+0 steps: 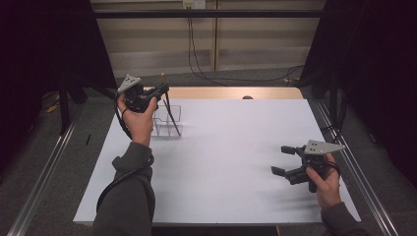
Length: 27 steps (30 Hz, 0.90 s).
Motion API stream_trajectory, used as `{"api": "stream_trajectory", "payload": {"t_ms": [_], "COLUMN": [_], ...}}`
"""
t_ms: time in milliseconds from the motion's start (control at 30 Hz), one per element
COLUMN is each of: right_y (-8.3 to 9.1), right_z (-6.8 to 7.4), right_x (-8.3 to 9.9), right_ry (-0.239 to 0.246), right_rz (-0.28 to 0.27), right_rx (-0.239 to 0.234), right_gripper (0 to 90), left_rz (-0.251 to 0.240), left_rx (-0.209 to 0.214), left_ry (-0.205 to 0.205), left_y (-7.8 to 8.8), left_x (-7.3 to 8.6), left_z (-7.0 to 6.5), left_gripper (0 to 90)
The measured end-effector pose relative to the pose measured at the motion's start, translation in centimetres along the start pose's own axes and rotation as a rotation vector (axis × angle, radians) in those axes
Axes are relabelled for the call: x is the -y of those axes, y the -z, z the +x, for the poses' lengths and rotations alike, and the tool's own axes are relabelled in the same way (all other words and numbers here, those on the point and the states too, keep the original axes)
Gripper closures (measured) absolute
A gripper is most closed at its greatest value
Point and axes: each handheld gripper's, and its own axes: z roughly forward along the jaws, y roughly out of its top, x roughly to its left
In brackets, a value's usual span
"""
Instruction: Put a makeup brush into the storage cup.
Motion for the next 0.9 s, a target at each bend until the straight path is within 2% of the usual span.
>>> {"api": "stream_trajectory", "payload": {"t_ms": [367, 600, 900], "right_y": [-0.02, -0.03, -0.02], "right_z": [0.00, 0.00, -0.04], "right_x": [0.01, 0.02, 0.03], "right_ry": [-0.001, -0.001, 0.002], "right_rz": [0.001, 0.001, 0.001], "right_rx": [-0.001, -0.001, -0.002], "right_gripper": [7.0, 7.0, 7.0], "left_rz": [0.009, 0.012, 0.014], "left_rx": [-0.010, -0.028, -0.033], "left_ry": [-0.025, -0.027, -0.032], "left_y": [-0.09, -0.22, -0.52], "left_x": [0.17, 0.54, 0.93], "left_z": [0.24, 0.40, 0.36], "left_gripper": [84.0, 84.0, 84.0]}}
